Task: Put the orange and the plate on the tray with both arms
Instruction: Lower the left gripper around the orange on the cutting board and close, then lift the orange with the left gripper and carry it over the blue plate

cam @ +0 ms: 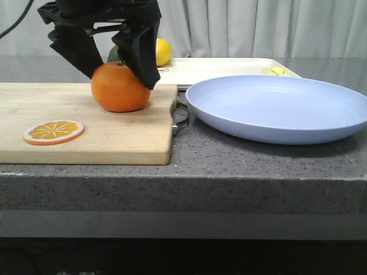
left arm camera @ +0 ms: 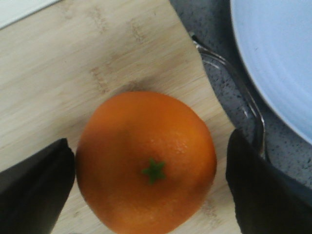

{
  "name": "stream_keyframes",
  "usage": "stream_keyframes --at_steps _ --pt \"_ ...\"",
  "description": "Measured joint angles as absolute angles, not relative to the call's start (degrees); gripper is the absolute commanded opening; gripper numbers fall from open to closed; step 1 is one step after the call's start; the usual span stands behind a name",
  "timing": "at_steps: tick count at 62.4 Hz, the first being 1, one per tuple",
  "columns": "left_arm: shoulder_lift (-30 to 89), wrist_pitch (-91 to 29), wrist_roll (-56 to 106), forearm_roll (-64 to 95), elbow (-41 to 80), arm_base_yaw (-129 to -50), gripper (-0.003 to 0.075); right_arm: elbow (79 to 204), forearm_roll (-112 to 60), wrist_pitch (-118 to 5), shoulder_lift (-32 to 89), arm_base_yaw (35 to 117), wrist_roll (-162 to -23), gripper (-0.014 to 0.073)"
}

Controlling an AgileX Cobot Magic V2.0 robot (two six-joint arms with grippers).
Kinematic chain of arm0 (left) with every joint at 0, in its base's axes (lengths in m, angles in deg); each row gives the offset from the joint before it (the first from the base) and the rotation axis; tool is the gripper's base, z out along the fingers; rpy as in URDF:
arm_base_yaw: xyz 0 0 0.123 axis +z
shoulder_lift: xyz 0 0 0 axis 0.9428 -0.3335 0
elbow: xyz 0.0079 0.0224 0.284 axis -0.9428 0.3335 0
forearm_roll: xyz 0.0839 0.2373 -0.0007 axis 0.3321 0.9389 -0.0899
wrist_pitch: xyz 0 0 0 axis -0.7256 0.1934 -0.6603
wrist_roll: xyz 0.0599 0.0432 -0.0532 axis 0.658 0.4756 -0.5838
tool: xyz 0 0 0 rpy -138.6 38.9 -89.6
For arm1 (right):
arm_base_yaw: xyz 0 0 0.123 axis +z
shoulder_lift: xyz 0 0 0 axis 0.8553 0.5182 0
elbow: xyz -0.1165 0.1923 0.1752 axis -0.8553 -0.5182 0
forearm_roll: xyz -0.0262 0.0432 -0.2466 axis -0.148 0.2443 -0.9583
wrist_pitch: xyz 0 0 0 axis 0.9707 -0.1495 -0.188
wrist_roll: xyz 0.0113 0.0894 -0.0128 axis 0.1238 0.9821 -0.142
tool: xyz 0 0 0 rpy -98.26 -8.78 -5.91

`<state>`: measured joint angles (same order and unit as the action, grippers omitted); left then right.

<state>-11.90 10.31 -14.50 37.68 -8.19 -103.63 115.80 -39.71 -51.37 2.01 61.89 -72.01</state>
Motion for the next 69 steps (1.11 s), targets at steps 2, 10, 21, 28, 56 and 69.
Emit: stream_keyframes --at_steps 2,10,21,28,56,69 --pt "-12.4 10.5 -14.5 37.8 -8.2 -103.6 0.06 115.8 -39.7 -51.4 2.0 61.9 -72.0 0.0643" --pt "-13.9 10.9 -14.5 37.8 -8.2 -103.6 0.0545 115.8 -39.7 -51.4 2.0 61.9 -72.0 0.0643" --pt "-13.9 12.0 -14.5 37.8 -9.4 -103.6 0.0294 115.8 -39.7 -51.4 2.0 61.9 -72.0 0.0643" --pt "-13.9 12.3 -14.4 37.8 -11.5 -103.6 0.0244 115.8 -39.7 -51.5 2.0 61.9 -72.0 0.0643" --pt "-15.7 -2.8 -12.5 37.9 -19.7 -113.5 0.0245 115.8 -39.7 -51.6 2.0 61.9 -72.0 0.0643" --pt "-21.7 -9.6 -12.5 37.7 -19.7 -118.6 0.0245 115.8 -39.7 -51.6 2.0 61.9 -72.0 0.0643"
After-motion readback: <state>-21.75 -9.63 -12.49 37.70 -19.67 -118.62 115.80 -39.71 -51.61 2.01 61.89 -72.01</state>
